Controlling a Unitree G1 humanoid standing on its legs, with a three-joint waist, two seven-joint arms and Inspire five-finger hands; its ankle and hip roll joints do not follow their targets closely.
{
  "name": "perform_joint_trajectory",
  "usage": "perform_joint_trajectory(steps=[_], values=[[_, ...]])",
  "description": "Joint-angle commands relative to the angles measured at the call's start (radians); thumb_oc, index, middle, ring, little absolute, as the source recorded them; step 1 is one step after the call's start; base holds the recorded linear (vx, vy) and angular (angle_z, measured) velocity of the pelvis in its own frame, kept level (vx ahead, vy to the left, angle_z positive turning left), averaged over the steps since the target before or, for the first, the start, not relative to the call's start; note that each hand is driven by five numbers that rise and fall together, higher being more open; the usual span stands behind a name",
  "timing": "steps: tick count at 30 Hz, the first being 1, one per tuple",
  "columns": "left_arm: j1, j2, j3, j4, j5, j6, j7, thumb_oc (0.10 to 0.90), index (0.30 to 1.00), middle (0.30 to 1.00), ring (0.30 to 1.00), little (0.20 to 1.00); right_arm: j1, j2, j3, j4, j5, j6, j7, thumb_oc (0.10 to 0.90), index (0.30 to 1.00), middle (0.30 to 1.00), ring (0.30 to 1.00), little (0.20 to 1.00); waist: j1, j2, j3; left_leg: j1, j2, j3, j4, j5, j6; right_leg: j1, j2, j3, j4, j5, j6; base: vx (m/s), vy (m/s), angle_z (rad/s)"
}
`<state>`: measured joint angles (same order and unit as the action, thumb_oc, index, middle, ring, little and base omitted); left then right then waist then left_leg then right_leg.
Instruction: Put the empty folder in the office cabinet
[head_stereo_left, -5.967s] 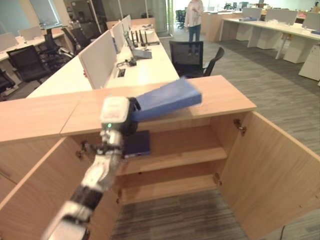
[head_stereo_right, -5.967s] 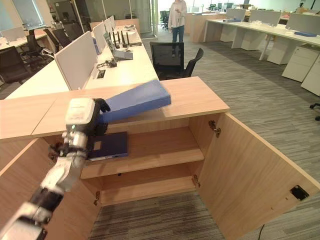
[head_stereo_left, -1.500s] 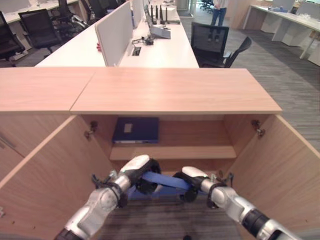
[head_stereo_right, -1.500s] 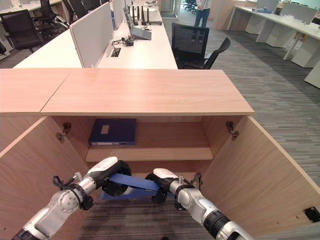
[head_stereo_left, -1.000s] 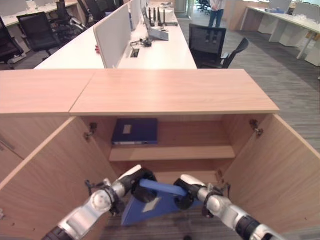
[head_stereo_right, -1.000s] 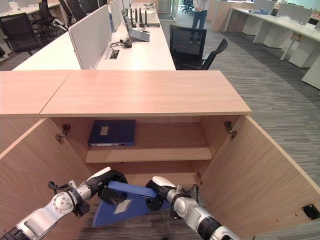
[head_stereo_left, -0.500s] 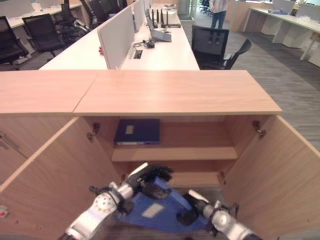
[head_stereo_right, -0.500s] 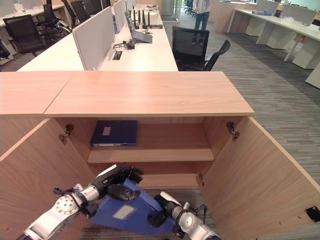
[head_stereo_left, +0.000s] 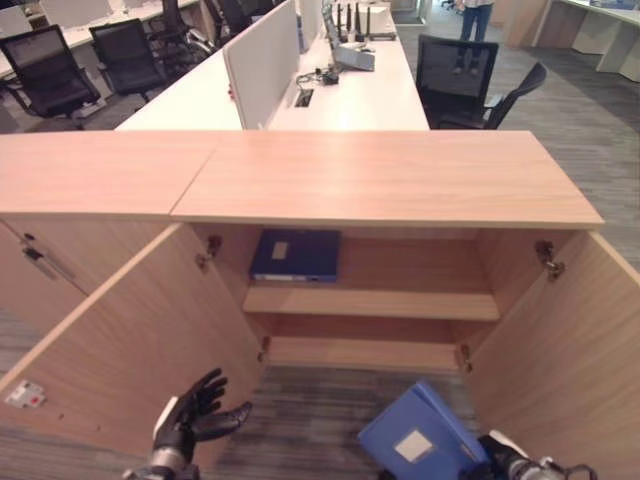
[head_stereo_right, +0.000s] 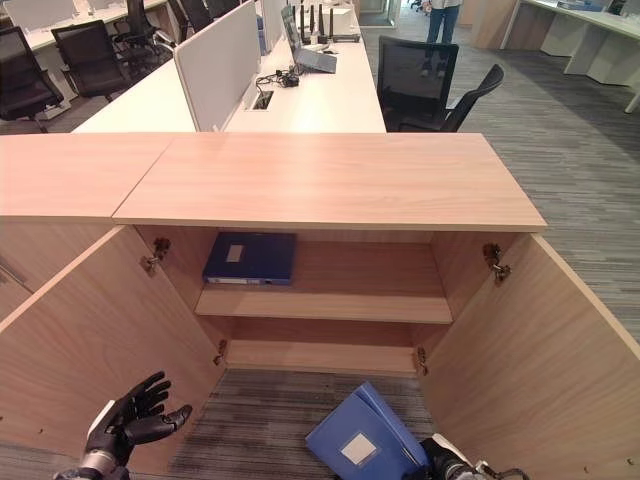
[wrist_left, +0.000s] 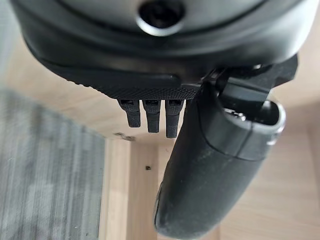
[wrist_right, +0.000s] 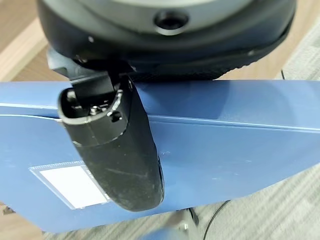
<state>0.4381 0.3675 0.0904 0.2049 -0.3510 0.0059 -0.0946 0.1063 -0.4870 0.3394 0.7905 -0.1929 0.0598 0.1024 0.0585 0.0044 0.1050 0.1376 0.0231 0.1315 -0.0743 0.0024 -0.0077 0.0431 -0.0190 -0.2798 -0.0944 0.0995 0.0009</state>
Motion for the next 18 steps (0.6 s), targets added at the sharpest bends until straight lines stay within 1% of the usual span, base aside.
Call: perform_joint_trajectory(steps=[1,2,4,5,6,7,8,9,10,11,12,13,14,15,16,17,18], values=[[-0.133,-0.009,0.006,-0.032,-0.101,-0.073,0.026,0.800,0.900,0.900,0.900,0.900,-0.109,0.057,-0.040,-0.038,0.151,-0.039,-0.031,0.400,0.300,0.300,0.300,0.300,-0.010,-0.043,0.013,-0.041,0.013,-0.057,0.061,-0.045,-0.041,0.060,-0.025,0.016,0.019,-0.100,0.061,-0.08,-0.072,0.07],[-0.146,-0.015,-0.002,-0.021,-0.119,-0.068,0.031,0.800,0.900,0.900,0.900,0.900,-0.112,0.070,-0.068,-0.046,0.232,-0.044,-0.042,0.400,0.300,0.300,0.300,0.300,-0.012,-0.044,0.026,-0.071,0.015,-0.057,0.115,-0.056,-0.043,0.051,-0.028,0.016,0.033,-0.104,0.055,-0.13,-0.092,0.07],[-0.173,-0.038,-0.024,0.025,-0.162,-0.056,0.043,0.800,0.900,0.900,0.900,0.900,-0.128,0.111,-0.127,-0.064,0.446,-0.064,-0.059,0.400,0.300,0.300,0.300,0.300,-0.007,-0.042,0.058,-0.141,0.018,-0.046,0.236,-0.068,-0.054,0.044,-0.035,0.015,0.056,-0.120,0.038,-0.11,-0.058,0.08],[-0.185,-0.045,-0.033,0.052,-0.174,-0.052,0.047,0.800,0.900,0.900,0.900,0.900,-0.136,0.129,-0.148,-0.078,0.539,-0.073,-0.061,0.400,0.300,0.300,0.300,0.300,-0.005,-0.042,0.069,-0.183,0.022,-0.041,0.301,-0.054,-0.059,0.043,-0.036,0.012,0.061,-0.125,0.031,-0.07,-0.053,0.12],[-0.197,-0.053,-0.044,0.087,-0.183,-0.046,0.052,0.800,0.900,0.900,0.900,0.900,-0.142,0.147,-0.169,-0.100,0.637,-0.081,-0.058,0.400,0.300,0.300,0.300,0.300,-0.003,-0.041,0.077,-0.225,0.028,-0.036,0.365,-0.028,-0.064,0.041,-0.036,0.009,0.064,-0.130,0.023,-0.06,-0.050,0.08],[-0.213,-0.063,-0.058,0.128,-0.201,-0.044,0.057,0.800,0.900,0.900,0.900,0.900,-0.155,0.173,-0.191,-0.129,0.758,-0.090,-0.051,0.400,0.300,0.300,0.300,0.300,-0.004,-0.040,0.082,-0.269,0.033,-0.031,0.415,0.018,-0.067,0.036,-0.036,0.003,0.066,-0.133,0.017,-0.02,-0.032,-0.03],[-0.218,-0.074,-0.073,0.167,-0.217,-0.037,0.054,0.800,0.900,0.900,0.900,0.900,-0.161,0.199,-0.206,-0.163,0.874,-0.101,-0.040,0.400,0.300,0.300,0.300,0.300,-0.001,-0.037,0.090,-0.293,0.039,-0.024,0.433,0.035,-0.065,0.042,-0.035,0.000,0.065,-0.140,0.015,0.01,-0.008,-0.09],[-0.218,-0.078,-0.082,0.190,-0.225,-0.033,0.051,0.800,0.900,0.900,0.900,0.900,-0.167,0.217,-0.211,-0.179,0.950,-0.115,-0.033,0.400,0.300,0.300,0.300,0.300,0.003,-0.039,0.086,-0.322,0.035,-0.016,0.431,0.044,-0.060,0.040,-0.040,0.001,0.062,-0.141,0.017,0.08,0.024,-0.07],[-0.214,-0.081,-0.097,0.226,-0.229,-0.024,0.049,0.800,0.900,0.900,0.900,0.900,-0.179,0.235,-0.214,-0.205,1.034,-0.119,-0.018,0.400,0.300,0.300,0.300,0.300,0.011,-0.040,0.084,-0.352,0.026,-0.013,0.419,0.034,-0.054,0.044,-0.045,0.005,0.057,-0.146,0.021,0.10,0.055,-0.09],[-0.204,-0.081,-0.108,0.238,-0.233,-0.018,0.043,0.800,0.900,0.900,0.900,0.900,-0.191,0.246,-0.211,-0.214,1.090,-0.130,-0.013,0.400,0.300,0.300,0.300,0.300,0.021,-0.038,0.085,-0.373,0.019,-0.016,0.399,0.020,-0.052,0.051,-0.048,0.013,0.055,-0.153,0.027,0.14,0.109,-0.12],[-0.194,-0.083,-0.125,0.274,-0.231,-0.009,0.036,0.800,0.900,0.900,0.900,0.900,-0.204,0.257,-0.207,-0.238,1.141,-0.136,-0.002,0.400,0.300,0.300,0.300,0.300,0.030,-0.031,0.079,-0.388,0.011,-0.029,0.351,0.041,-0.053,0.050,-0.050,0.026,0.054,-0.156,0.034,0.10,0.091,-0.24],[-0.194,-0.083,-0.125,0.274,-0.231,-0.009,0.036,0.800,0.900,0.900,0.900,0.900,-0.204,0.258,-0.207,-0.238,1.141,-0.136,-0.002,0.400,0.300,0.300,0.300,0.300,0.030,-0.032,0.078,-0.388,0.011,-0.029,0.350,0.042,-0.053,0.049,-0.051,0.026,0.054,-0.156,0.034,0.15,0.173,-0.33],[-0.190,-0.077,-0.157,0.335,-0.211,0.002,0.022,0.800,0.900,0.900,0.900,0.900,-0.229,0.268,-0.207,-0.280,1.229,-0.156,0.006,0.400,0.300,0.300,0.300,0.300,0.042,-0.007,0.079,-0.412,0.020,-0.050,0.280,0.094,-0.073,0.059,-0.051,0.046,0.058,-0.168,0.044,0.13,0.158,-0.31],[-0.192,-0.075,-0.170,0.361,-0.207,0.002,0.020,0.800,0.900,0.900,0.900,0.900,-0.236,0.272,-0.204,-0.301,1.268,-0.165,0.008,0.400,0.300,0.300,0.300,0.300,0.048,0.005,0.083,-0.428,0.025,-0.052,0.252,0.119,-0.081,0.061,-0.053,0.058,0.063,-0.175,0.046,0.13,0.157,-0.17],[-0.193,-0.075,-0.170,0.363,-0.207,0.001,0.019,0.800,0.900,0.900,0.900,0.900,-0.236,0.272,-0.204,-0.302,1.269,-0.165,0.007,0.400,0.300,0.300,0.300,0.300,0.049,0.004,0.084,-0.427,0.025,-0.051,0.249,0.121,-0.081,0.061,-0.054,0.059,0.065,-0.176,0.046,0.12,0.139,-0.20],[-0.189,-0.080,-0.181,0.431,-0.185,0.008,0.009,0.800,0.900,0.900,0.900,0.900,-0.234,0.290,-0.204,-0.350,1.339,-0.164,0.032,0.400,0.300,0.300,0.300,0.300,0.048,0.025,0.074,-0.379,0.032,-0.051,0.173,0.122,-0.079,0.063,-0.051,0.078,0.069,-0.182,0.051,0.12,0.137,-0.27],[-0.185,-0.085,-0.180,0.455,-0.178,0.010,0.011,0.800,0.900,0.900,0.900,0.900,-0.228,0.296,-0.207,-0.374,1.366,-0.173,0.037,0.400,0.300,0.300,0.300,0.300,0.046,0.033,0.069,-0.364,0.031,-0.050,0.152,0.124,-0.075,0.063,-0.051,0.081,0.066,-0.180,0.053,0.15,0.191,-0.40]])
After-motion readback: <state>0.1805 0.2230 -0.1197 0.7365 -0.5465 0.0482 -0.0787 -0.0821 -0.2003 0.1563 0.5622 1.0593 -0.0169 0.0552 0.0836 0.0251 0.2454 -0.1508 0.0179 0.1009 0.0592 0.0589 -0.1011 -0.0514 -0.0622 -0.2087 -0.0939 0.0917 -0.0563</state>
